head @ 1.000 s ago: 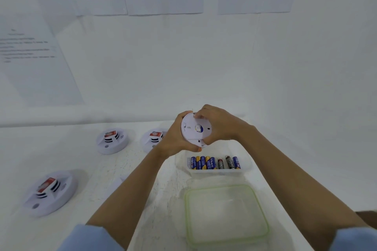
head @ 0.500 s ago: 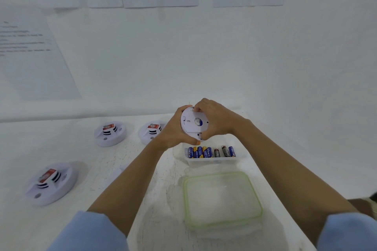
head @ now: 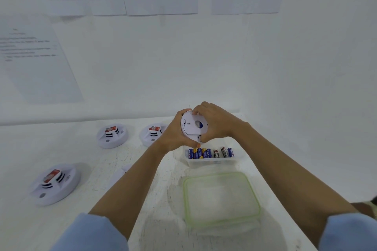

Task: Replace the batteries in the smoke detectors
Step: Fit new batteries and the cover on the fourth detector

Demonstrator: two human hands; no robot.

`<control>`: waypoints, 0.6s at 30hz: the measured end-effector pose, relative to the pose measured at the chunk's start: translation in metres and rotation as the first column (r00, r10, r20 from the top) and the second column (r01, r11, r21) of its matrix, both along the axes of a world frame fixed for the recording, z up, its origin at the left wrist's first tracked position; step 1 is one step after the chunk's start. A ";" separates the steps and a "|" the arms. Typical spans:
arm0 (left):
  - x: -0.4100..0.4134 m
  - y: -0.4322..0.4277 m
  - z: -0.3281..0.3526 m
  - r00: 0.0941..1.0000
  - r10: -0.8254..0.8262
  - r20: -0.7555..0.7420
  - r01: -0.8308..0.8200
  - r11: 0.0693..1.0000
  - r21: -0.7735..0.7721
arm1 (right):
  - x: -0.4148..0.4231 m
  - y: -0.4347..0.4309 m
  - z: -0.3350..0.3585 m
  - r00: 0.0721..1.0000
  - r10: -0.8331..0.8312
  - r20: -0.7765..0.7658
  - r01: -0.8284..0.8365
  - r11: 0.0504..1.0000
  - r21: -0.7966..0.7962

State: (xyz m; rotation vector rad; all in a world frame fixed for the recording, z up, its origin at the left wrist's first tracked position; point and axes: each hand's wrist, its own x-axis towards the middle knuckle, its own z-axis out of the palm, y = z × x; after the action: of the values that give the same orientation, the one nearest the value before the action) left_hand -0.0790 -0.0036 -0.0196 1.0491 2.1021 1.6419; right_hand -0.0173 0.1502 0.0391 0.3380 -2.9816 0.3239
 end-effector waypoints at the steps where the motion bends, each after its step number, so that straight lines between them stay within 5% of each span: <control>1: 0.000 0.000 0.001 1.000 0.003 -0.008 -0.003 1.000 -0.001 | 0.000 0.000 0.000 1.000 -0.004 -0.003 0.004 1.000 -0.009; 18: 0.015 -0.001 0.010 0.999 0.037 0.033 -0.039 0.997 0.072 | 0.002 0.006 0.010 0.998 -0.026 0.057 0.037 0.978 -0.206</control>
State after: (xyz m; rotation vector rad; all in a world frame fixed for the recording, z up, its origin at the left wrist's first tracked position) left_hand -0.0645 -0.0042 -0.0096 1.0039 2.0688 1.7528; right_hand -0.0152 0.1559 0.0488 0.2624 -2.9653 0.6430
